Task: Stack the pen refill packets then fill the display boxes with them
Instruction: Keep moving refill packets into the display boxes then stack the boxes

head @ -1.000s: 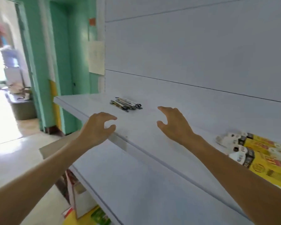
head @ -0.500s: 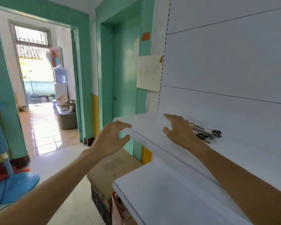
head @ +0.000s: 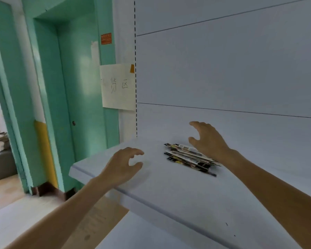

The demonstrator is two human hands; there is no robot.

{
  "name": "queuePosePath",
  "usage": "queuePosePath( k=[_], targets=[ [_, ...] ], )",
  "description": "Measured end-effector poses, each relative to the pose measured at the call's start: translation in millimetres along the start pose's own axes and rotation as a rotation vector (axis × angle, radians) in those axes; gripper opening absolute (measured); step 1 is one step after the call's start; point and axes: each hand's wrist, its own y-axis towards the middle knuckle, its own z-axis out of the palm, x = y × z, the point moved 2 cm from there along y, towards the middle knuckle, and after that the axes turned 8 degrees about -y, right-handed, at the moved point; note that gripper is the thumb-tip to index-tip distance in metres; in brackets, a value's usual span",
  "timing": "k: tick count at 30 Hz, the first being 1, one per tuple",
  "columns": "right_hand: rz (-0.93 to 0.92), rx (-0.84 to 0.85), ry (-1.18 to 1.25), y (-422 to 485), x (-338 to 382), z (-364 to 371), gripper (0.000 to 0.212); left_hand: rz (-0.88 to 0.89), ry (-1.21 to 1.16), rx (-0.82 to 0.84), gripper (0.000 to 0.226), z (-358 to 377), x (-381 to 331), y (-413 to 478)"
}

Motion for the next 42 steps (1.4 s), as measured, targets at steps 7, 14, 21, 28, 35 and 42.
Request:
queuePosePath(
  k=[7,14,21,28,35,42],
  targets=[
    [0.222,0.19,-0.134,-9.3,-60.1,48.7,0.056,0.041,-0.057,0.242,0.031,59.5,11.1,68.5],
    [0.191,0.414,-0.218,-13.9,-50.6,90.4,0.055,0.147,0.051,0.381,0.043,95.7,17.1,104.6],
    [0.029,0.176,-0.117,-28.7,-21.9,72.8,0.032,0.35,0.153,0.34,0.041,92.8,27.4,119.7],
    [0.079,0.021,-0.178,-39.1,-6.8,66.5,0.032,0.507,0.057,0.251,0.028,69.2,19.1,119.9],
    [0.28,-0.2,0.053,-40.0,-2.6,59.3,0.018,0.243,-0.413,0.29,0.017,65.2,50.5,127.4],
    [0.338,-0.075,0.242,-37.2,7.1,74.3,0.012,0.461,-0.15,0.322,0.013,70.3,43.1,118.8]
  ],
)
